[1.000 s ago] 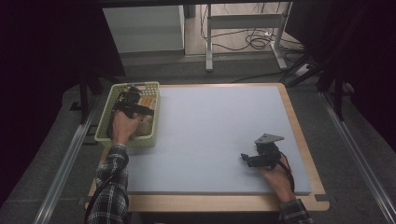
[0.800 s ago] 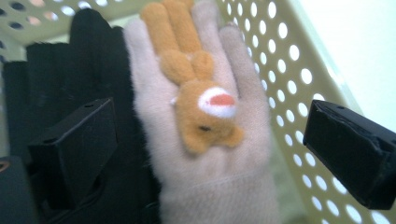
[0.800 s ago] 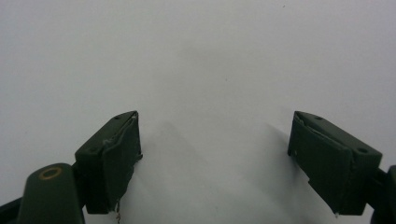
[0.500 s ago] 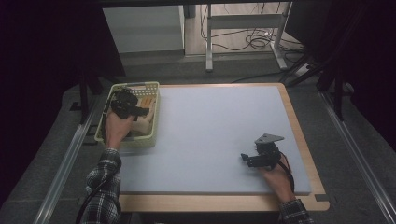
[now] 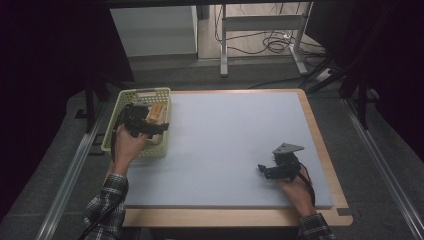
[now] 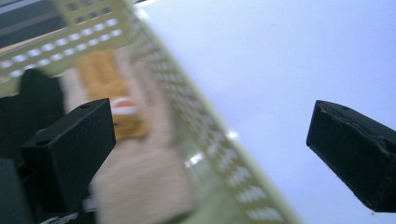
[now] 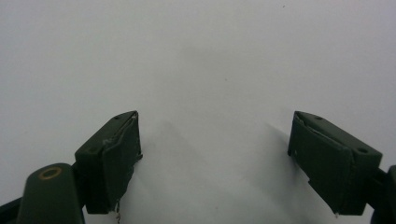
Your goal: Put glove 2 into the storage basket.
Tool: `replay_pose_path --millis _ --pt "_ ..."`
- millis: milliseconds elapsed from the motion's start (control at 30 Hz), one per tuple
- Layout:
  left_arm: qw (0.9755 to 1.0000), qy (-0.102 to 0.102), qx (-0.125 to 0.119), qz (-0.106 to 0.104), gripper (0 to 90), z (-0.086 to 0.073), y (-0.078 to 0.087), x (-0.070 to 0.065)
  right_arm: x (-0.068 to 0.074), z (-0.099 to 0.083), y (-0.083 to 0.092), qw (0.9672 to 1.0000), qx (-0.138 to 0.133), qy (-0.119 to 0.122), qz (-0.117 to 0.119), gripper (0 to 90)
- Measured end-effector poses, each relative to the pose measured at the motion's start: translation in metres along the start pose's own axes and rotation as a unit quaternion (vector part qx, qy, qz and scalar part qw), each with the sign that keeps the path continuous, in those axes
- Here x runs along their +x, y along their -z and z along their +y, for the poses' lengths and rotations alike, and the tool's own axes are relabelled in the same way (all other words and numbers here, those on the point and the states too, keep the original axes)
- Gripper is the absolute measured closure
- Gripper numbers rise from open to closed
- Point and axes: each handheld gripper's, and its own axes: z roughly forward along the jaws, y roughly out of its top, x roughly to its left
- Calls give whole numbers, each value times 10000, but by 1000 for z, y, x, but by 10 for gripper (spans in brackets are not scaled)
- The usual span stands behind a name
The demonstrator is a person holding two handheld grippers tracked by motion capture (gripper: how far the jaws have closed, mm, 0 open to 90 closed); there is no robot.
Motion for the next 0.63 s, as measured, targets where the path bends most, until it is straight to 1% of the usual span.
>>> replay_pose_path --millis 167,267,367,433,467,533,633 --pt "9990 -299 -120 -300 15 -9 2 -28 0 0 0 10000 3 0 -6 166" --pt "9974 -382 -228 -572 14 -16 1 -43 0 0 0 10000 3 0 -7 166" --pt "9958 -517 -261 -715 13 -22 -1 -57 0 0 0 10000 3 5 -7 166" --pt "9946 -600 -251 -811 14 -26 -4 -63 0 0 0 10000 2 2 -8 166" --pt "9942 -639 -236 -834 12 -27 -6 -66 0 0 0 10000 1 -2 -10 166" --pt "9939 -719 -189 -815 12 -29 -9 -70 0 0 0 10000 3 -7 -8 165" --pt "9939 -775 -134 -776 11 -30 -12 -73 0 0 0 10000 0 -7 -7 165"
